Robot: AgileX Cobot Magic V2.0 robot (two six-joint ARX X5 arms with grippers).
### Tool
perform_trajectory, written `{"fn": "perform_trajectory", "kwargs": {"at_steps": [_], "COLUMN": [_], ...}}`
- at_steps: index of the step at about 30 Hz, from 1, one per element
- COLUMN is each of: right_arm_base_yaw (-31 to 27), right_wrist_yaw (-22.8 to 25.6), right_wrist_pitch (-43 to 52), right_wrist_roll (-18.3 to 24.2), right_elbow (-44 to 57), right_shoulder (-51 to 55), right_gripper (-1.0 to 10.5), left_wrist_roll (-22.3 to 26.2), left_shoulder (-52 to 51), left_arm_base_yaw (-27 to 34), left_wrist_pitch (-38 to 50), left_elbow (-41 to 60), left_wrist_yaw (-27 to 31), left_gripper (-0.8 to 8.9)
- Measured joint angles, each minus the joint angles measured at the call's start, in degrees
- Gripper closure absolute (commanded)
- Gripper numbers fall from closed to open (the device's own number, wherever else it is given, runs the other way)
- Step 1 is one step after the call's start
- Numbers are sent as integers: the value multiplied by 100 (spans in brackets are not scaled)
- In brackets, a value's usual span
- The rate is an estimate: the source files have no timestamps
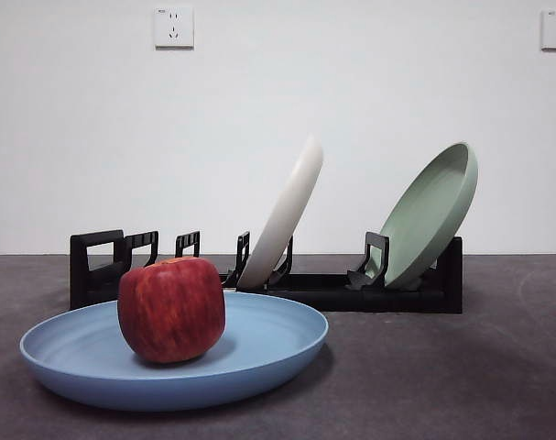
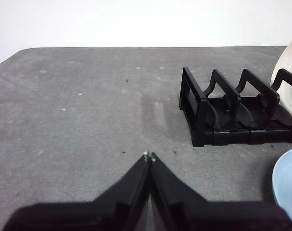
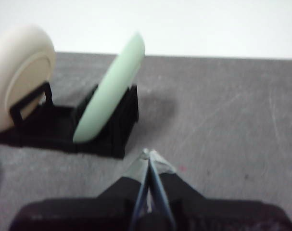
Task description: Take the blue plate from the plate rack,put the plate on the table,take the apple from the table,put the apple in the plate
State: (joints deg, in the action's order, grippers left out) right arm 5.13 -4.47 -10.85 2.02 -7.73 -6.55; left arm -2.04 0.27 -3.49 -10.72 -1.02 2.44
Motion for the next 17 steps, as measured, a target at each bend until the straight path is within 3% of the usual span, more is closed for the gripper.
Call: {"fn": "perform_trajectory", "kwargs": {"at_steps": [7, 17], "right_arm_base_yaw": [0, 0], "right_wrist_yaw": [-2, 37], "right_wrist_pitch": [37, 48], "right_wrist_roll": [-70, -109], "right_elbow": [649, 647], "right_shoulder": [619, 632], "right_gripper": [963, 963], "left_wrist_roll": [0, 0], "left_shoulder": [0, 0], "left_arm_base_yaw": [0, 0], "left_wrist_pitch": [0, 2], "left_elbow": [0, 0], "left_wrist_yaw": [0, 0], "left_gripper": [816, 816]}}
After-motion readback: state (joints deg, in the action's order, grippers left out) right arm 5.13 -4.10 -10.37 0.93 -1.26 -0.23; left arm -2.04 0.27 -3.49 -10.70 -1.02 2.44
